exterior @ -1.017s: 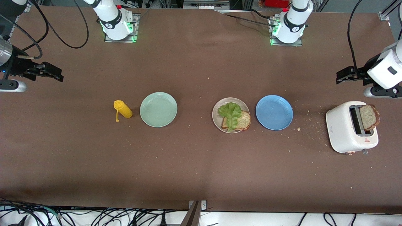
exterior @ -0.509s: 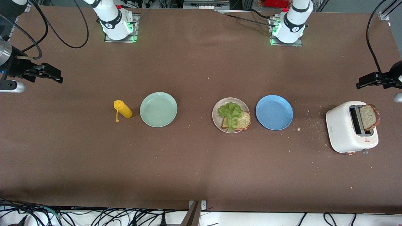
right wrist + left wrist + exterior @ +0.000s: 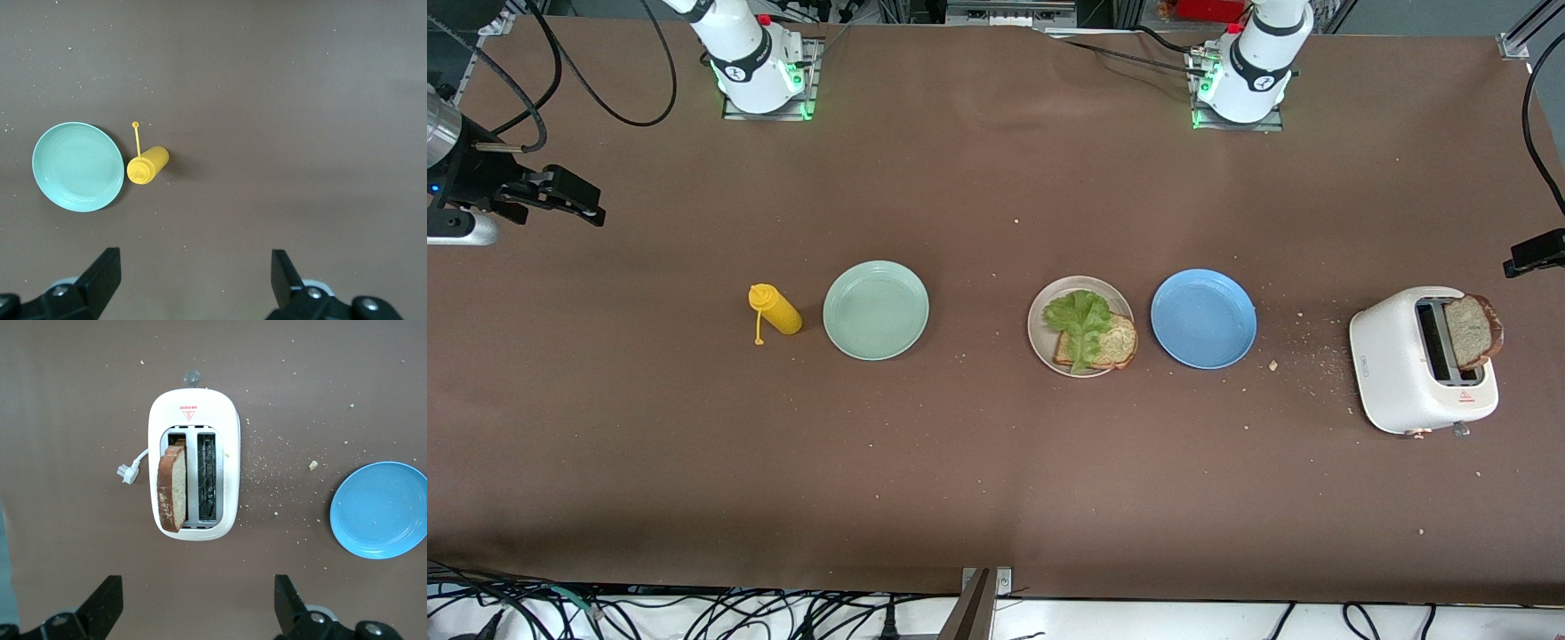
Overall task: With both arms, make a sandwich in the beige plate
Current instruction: 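Move the left gripper down over the bread slice in the toaster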
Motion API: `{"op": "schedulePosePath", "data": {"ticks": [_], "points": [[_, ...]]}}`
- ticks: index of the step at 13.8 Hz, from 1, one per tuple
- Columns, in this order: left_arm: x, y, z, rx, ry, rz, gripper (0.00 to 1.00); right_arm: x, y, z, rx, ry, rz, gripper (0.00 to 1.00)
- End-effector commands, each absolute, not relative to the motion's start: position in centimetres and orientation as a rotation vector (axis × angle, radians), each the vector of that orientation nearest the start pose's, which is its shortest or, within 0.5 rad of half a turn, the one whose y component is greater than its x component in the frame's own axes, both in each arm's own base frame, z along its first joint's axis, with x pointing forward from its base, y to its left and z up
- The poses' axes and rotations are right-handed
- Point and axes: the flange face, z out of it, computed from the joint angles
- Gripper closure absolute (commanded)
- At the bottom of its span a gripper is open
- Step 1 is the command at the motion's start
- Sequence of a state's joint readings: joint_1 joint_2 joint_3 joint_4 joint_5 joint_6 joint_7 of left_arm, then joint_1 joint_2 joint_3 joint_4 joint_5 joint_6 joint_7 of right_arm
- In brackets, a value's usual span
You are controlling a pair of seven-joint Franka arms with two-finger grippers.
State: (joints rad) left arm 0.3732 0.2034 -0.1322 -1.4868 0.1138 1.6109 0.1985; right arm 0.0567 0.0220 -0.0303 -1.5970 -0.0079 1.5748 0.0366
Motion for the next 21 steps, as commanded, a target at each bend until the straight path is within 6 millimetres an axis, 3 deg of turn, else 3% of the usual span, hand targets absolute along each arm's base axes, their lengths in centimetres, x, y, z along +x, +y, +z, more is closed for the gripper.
{"op": "schedulePosePath", "data": {"ticks": [1, 5, 11, 17, 19, 21], "points": [[59.9, 18.9, 54.1, -3.049, -0.055, 0.146, 0.00, 55.4, 0.3, 60.3, -3.133, -0.024, 0.048, 0.00], [59.8, 22.8, 51.6, -3.072, -0.019, 0.121, 0.00, 55.6, 0.3, 60.1, -3.135, -0.019, 0.053, 0.00], [60.1, 26.2, 44.3, -3.229, -0.191, 0.024, 0.00, 55.9, 0.7, 59.4, -3.134, -0.014, 0.075, 0.00], [59.6, 26.0, 40.1, -3.238, -0.234, -0.041, 0.02, 55.9, 1.4, 59.3, -3.132, -0.028, 0.077, 0.00], [59.4, 25.9, 39.3, -3.242, -0.247, -0.025, 0.10, 55.9, 1.4, 59.2, -3.132, -0.031, 0.082, 0.00], [59.2, 25.5, 38.2, -3.235, -0.235, 0.014, 0.28, 55.9, 1.5, 59.3, -3.133, -0.050, 0.079, 0.00]]}}
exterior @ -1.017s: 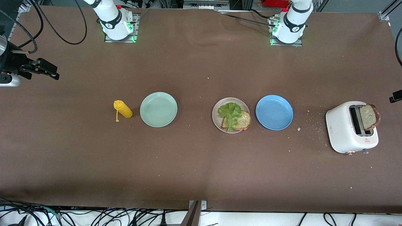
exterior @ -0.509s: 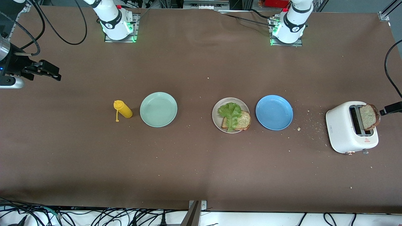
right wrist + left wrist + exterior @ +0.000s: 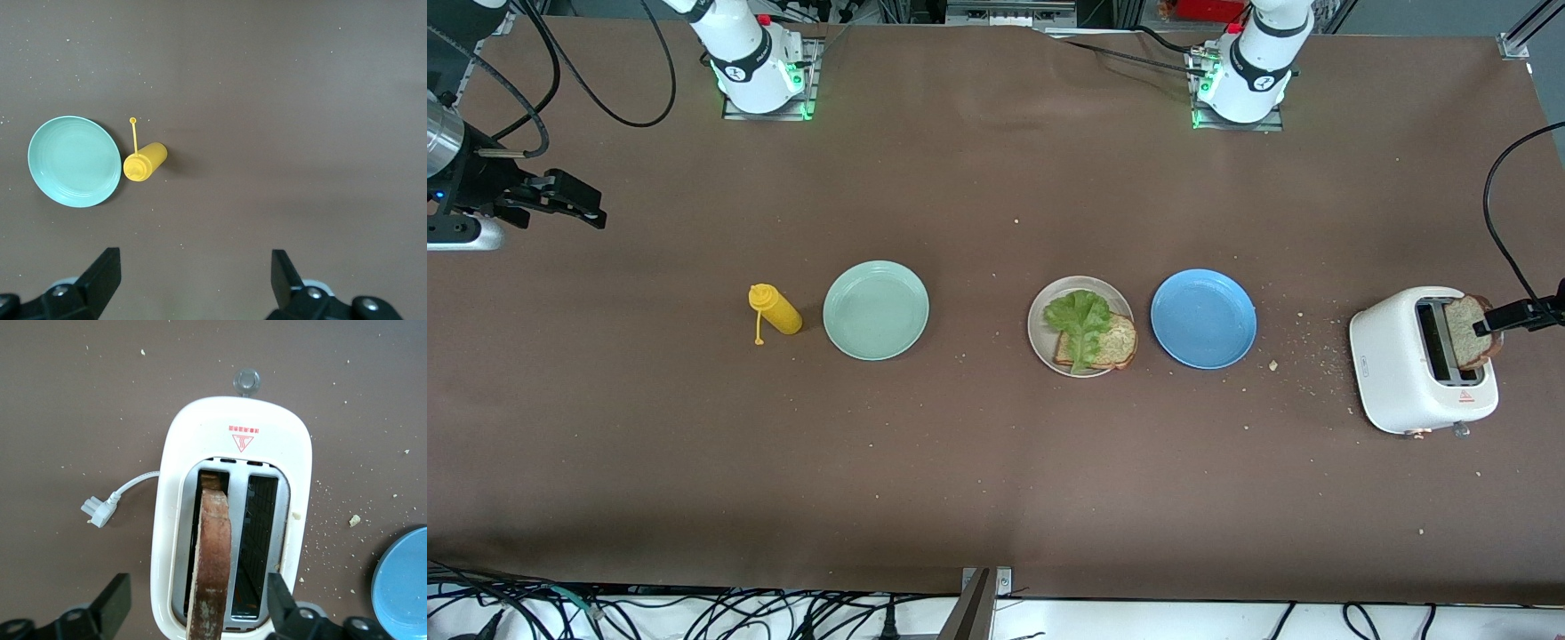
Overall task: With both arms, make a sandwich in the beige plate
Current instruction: 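Grasp the toaster bread slice and lift it out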
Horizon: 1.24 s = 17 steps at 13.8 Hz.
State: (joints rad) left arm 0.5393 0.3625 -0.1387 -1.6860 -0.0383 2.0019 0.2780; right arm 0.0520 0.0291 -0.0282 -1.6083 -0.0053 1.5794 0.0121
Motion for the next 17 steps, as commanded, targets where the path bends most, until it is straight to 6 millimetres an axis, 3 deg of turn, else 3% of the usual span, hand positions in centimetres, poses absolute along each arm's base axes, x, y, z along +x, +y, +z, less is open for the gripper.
{"op": "schedulePosePath", "data": {"ticks": [1, 3, 4, 9, 13, 17], "points": [[59.3, 25.3, 37.8, -3.228, -0.217, 0.030, 0.51, 55.9, 1.6, 59.3, -3.135, -0.064, 0.082, 0.00], [59.5, 24.5, 37.8, -3.170, -0.125, 0.073, 0.91, 55.9, 1.7, 58.8, -3.134, -0.067, 0.113, 0.00], [59.5, 24.6, 37.7, -3.165, -0.123, 0.078, 1.00, 55.9, 1.7, 58.8, -3.138, -0.072, 0.113, 0.00], [59.6, 24.1, 38.8, -3.109, -0.058, 0.113, 1.00, 56.1, 1.2, 59.9, -3.133, -0.057, 0.075, 0.00], [59.6, 22.3, 41.5, -3.107, -0.017, 0.111, 1.00, 56.2, 1.6, 59.8, -3.134, -0.065, 0.075, 0.00], [60.0, 19.1, 47.8, -3.107, 0.048, 0.124, 1.00, 56.3, 1.2, 59.7, -3.134, -0.050, 0.079, 0.00]]}}
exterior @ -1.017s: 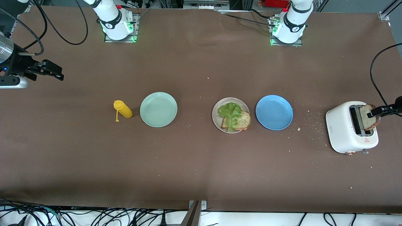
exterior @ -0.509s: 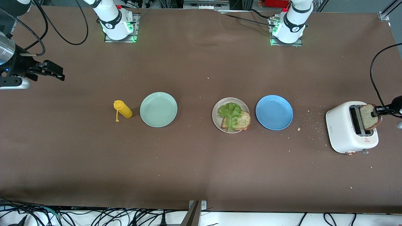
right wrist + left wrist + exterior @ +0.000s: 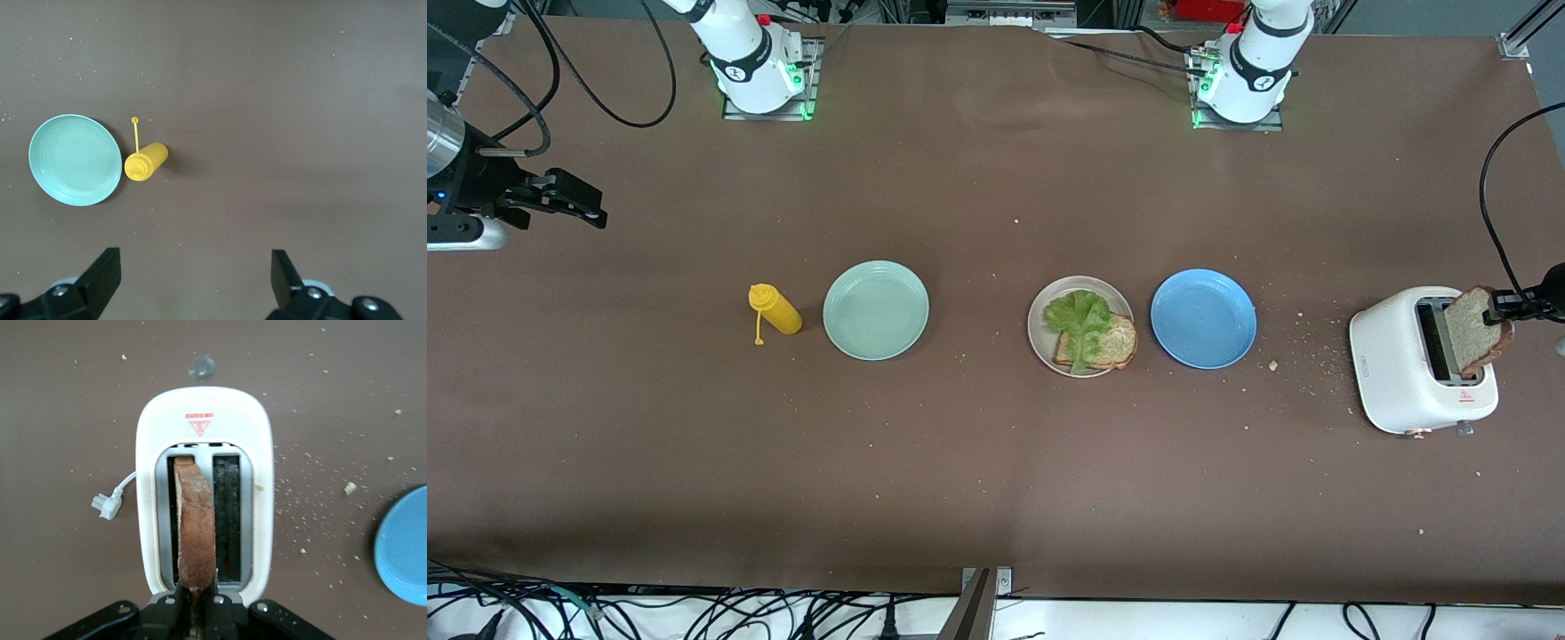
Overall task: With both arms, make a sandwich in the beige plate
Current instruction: 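Grasp the toaster bread slice and lift it out, then carry the bread slice over the lettuce on the beige plate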
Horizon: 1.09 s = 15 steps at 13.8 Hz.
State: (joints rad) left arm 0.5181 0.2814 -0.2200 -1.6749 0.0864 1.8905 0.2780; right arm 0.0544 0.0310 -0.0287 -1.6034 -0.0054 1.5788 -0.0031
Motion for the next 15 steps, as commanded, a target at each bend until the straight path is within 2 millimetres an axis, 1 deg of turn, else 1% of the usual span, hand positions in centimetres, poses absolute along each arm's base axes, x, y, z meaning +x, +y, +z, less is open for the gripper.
{"op": "schedulePosePath", "data": {"ticks": [1, 4, 5, 7, 8, 10, 12, 13, 15], "points": [[60.2, 18.2, 49.2, -3.112, 0.057, 0.142, 1.00, 56.3, 1.2, 59.7, -3.135, -0.055, 0.082, 0.00], [60.8, 14.4, 52.4, -3.121, 0.066, 0.161, 1.00, 56.4, 0.4, 59.7, -3.133, -0.021, 0.065, 0.00], [61.0, 13.0, 52.9, -3.125, 0.059, 0.163, 1.00, 56.5, 0.6, 59.6, -3.133, -0.019, 0.067, 0.00], [61.5, 9.7, 53.3, -3.133, 0.030, 0.155, 1.00, 56.6, 0.8, 59.3, -3.133, -0.014, 0.070, 0.00], [61.6, 8.4, 53.6, -3.144, 0.020, 0.146, 1.00, 56.7, 0.8, 59.3, -3.132, -0.011, 0.070, 0.00], [61.9, 6.1, 53.7, -3.173, 0.016, 0.139, 1.00, 56.8, 0.7, 59.1, -3.129, -0.018, 0.074, 0.00], [62.1, 3.4, 53.4, -3.268, -0.022, 0.153, 1.00, 56.8, 0.7, 59.0, -3.106, -0.012, 0.076, 0.00], [62.3, 1.7, 53.1, -3.303, 0.022, 0.166, 1.00, 56.8, 0.3, 59.0, -3.099, -0.009, 0.076, 0.00], [62.8, -1.5, 51.8, -3.335, 0.087, 0.208, 1.00, 56.8, 0.2, 59.0, -3.101, -0.004, 0.076, 0.00]]}}
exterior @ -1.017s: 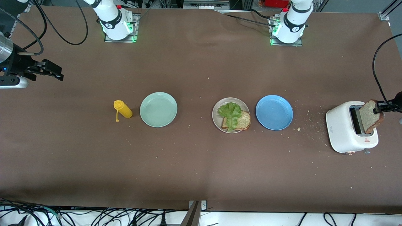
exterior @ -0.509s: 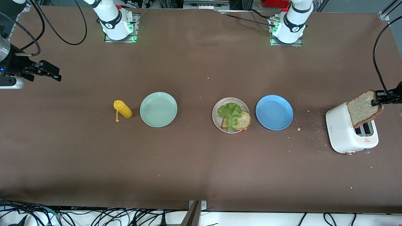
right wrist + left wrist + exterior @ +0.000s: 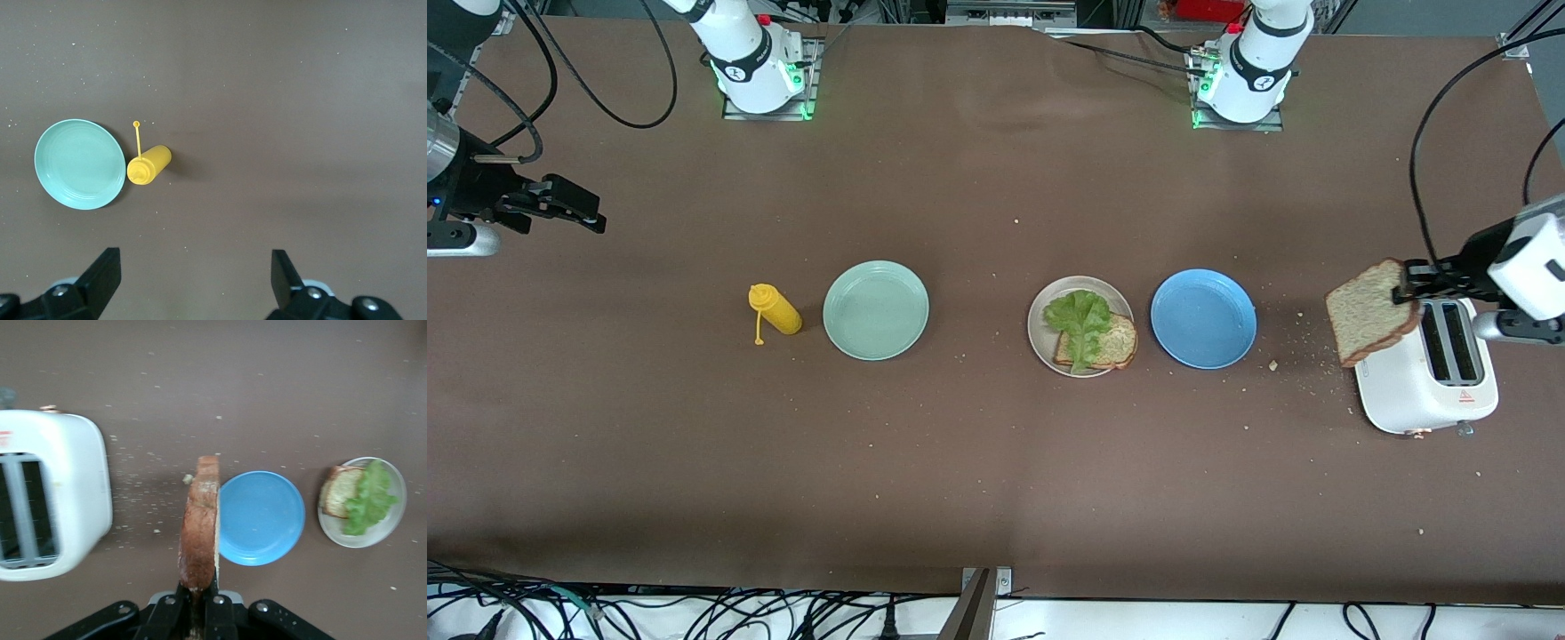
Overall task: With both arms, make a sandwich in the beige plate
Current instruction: 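Carry the bread slice over the lettuce on the beige plate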
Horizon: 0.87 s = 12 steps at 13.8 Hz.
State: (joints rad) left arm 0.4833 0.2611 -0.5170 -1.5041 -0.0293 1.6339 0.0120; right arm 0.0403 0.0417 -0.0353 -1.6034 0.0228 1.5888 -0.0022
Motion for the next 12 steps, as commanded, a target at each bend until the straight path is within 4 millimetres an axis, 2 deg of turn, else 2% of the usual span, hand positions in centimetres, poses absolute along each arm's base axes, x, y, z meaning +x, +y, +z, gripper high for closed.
{"op": "schedulePosePath", "data": {"ticks": [1, 4, 6, 7, 9, 11, 12], "points": [[63.1, -3.0, 51.0, -3.355, 0.120, 0.233, 1.00, 56.8, 0.3, 59.0, -3.101, -0.002, 0.076, 0.00], [64.2, -6.3, 46.8, -3.466, 0.165, 0.350, 1.00, 56.8, 0.5, 59.0, -3.108, -0.012, 0.078, 0.00], [65.3, -6.6, 45.3, -3.541, 0.122, 0.329, 1.00, 56.9, 0.6, 58.9, -3.110, -0.017, 0.079, 0.00], [65.5, -7.4, 44.7, -3.582, 0.116, 0.341, 1.00, 57.2, 0.6, 58.3, -3.108, -0.016, 0.090, 0.00], [66.1, -9.7, 43.6, -3.677, 0.093, 0.347, 1.00, 57.4, 0.9, 58.5, -3.110, -0.026, 0.084, 0.00], [66.8, -13.0, 42.6, -3.789, 0.058, 0.331, 1.00, 57.5, 1.0, 58.4, -3.107, -0.024, 0.083, 0.00], [67.3, -13.9, 42.0, -3.834, 0.015, 0.303, 1.00, 57.5, 1.0, 58.5, -3.106, -0.021, 0.083, 0.00]]}}
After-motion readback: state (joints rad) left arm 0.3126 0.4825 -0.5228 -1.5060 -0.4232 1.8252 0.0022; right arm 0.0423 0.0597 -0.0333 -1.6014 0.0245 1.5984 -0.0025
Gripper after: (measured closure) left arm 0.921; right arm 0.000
